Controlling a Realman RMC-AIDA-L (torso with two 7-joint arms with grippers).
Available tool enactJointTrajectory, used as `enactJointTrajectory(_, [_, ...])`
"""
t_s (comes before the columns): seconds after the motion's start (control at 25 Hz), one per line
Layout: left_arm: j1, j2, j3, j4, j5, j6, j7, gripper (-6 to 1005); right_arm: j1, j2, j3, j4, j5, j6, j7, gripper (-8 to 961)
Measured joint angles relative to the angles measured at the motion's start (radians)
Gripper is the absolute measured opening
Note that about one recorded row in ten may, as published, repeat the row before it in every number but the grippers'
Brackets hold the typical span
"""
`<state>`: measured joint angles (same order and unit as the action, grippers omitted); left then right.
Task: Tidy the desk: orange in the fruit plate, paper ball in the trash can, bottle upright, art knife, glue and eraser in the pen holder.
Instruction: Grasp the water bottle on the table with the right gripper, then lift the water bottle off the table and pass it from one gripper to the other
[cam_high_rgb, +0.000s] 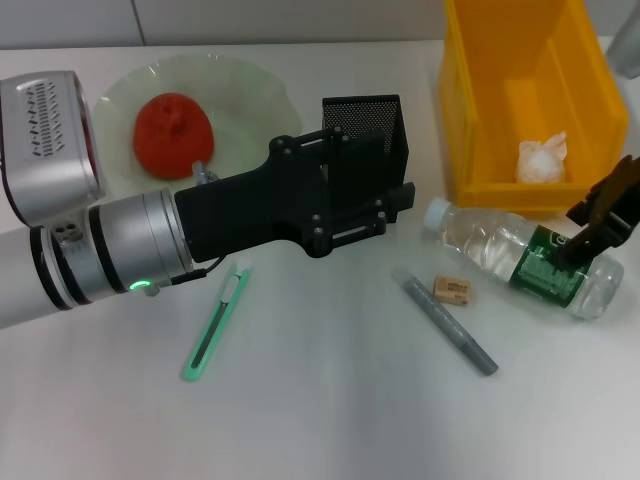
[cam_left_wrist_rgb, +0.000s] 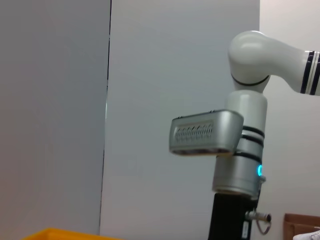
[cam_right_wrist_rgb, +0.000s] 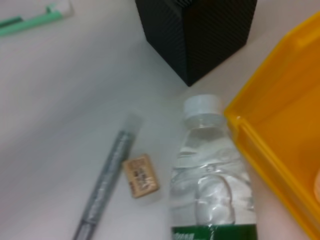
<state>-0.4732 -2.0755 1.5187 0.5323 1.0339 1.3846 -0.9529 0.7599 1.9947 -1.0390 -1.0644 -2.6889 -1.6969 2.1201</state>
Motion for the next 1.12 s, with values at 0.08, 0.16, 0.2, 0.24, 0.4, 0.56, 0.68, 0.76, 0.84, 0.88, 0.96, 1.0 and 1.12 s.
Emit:
enactJointTrajectory(0.08, [0.002, 0.0, 0.0, 0.0, 0.0, 0.001, 0.0, 688, 0.009, 0.02, -0.011, 0.014, -0.034, 0.033, 0.0, 741])
enactJointTrajectory(0.16, [0.005, 0.0, 0.0, 0.0, 0.0, 0.002, 0.0, 689, 0.019, 0.038, -0.015, 0.03, -0.062, 0.065, -0.003, 742])
enactJointTrajectory(0.2, [0.006, 0.0, 0.0, 0.0, 0.0, 0.002, 0.0, 689, 0.022, 0.046, -0.015, 0.038, -0.072, 0.074, -0.004, 742])
enactJointTrajectory(0.24, [0.007, 0.0, 0.001, 0.0, 0.0, 0.002, 0.0, 690, 0.026, 0.051, -0.015, 0.052, -0.073, 0.086, -0.005, 742])
enactJointTrajectory(0.4, [0.01, 0.0, 0.002, 0.0, 0.0, 0.002, 0.001, 691, 0.035, 0.056, -0.012, 0.091, -0.069, 0.126, -0.007, 747])
enactJointTrajectory(0.56, [0.01, -0.001, 0.002, 0.0, 0.0, 0.002, 0.001, 693, 0.042, 0.057, -0.013, 0.135, -0.068, 0.161, -0.009, 750])
enactJointTrajectory(0.68, [0.01, -0.001, 0.002, 0.0, 0.0, 0.002, 0.001, 694, 0.042, 0.057, -0.014, 0.152, -0.067, 0.174, -0.01, 750])
enactJointTrajectory(0.76, [0.01, -0.002, 0.003, 0.0, 0.0, 0.002, 0.001, 695, 0.042, 0.058, -0.013, 0.155, -0.067, 0.176, -0.01, 750])
enactJointTrajectory(0.84, [0.01, -0.002, 0.003, 0.0, 0.0, 0.002, 0.001, 696, 0.04, 0.062, -0.011, 0.153, -0.067, 0.177, -0.01, 750])
enactJointTrajectory(0.88, [0.01, -0.002, 0.003, 0.0, 0.0, 0.002, 0.001, 697, 0.037, 0.063, -0.009, 0.15, -0.067, 0.177, -0.01, 750])
enactJointTrajectory(0.96, [0.01, -0.002, 0.003, 0.0, 0.0, 0.002, 0.001, 697, 0.032, 0.066, -0.006, 0.14, -0.067, 0.175, -0.011, 750])
enactJointTrajectory(1.0, [0.01, -0.002, 0.003, -0.001, 0.0, 0.002, 0.001, 698, 0.03, 0.067, -0.006, 0.135, -0.067, 0.173, -0.011, 750])
enactJointTrajectory(1.12, [0.011, -0.002, 0.003, -0.005, 0.0, 0.002, 0.001, 699, 0.019, 0.068, -0.003, 0.109, -0.067, 0.166, -0.011, 750])
